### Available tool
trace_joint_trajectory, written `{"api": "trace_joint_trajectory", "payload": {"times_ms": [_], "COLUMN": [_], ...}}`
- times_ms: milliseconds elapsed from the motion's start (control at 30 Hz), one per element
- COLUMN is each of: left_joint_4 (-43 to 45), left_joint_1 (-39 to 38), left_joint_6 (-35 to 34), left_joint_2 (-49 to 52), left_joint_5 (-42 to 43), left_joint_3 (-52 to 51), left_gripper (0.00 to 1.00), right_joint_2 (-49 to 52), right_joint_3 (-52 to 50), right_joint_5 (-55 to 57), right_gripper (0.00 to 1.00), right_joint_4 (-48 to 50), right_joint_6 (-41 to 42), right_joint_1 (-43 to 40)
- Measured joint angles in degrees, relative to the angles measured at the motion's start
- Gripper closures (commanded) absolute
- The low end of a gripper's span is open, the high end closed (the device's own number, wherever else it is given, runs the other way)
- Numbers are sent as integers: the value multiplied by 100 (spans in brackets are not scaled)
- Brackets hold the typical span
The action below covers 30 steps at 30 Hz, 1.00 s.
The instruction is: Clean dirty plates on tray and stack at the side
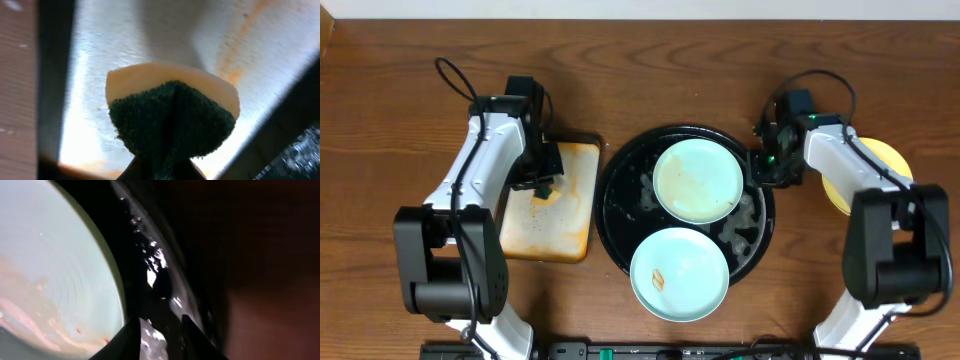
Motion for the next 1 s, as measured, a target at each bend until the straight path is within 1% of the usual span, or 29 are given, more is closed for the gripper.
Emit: {"api": "trace_joint_trajectory", "payload": {"times_ms": [133, 200, 433, 633, 800, 1000], "left_joint_4": [11, -11, -44, -20, -20, -7], "left_joint_1": [-4, -4, -4, -4, -4, -4], "left_joint_6": [168, 232, 319, 367, 404, 404], "left_joint_2": [0, 0, 0, 0, 0, 0], "left_joint_5": [203, 262, 293, 293, 293, 293], "left_joint_3": [0, -2, -87, -107, -107, -107], "left_gripper": [88, 88, 87, 87, 87, 86], "right_joint_2": [164, 162, 127, -190, -210, -184], "right_joint_3": [0, 0, 0, 0, 0, 0], "right_joint_5": [-417, -542, -680, -737, -769, -728], "right_gripper": [76, 78, 79, 80, 79, 75], "right_joint_4": [59, 74, 57, 46, 66, 380], "right_joint_6": [-111, -160, -299, -442, -564, -603], "right_joint_1": [-26, -24, -33, -31, 7, 52]}}
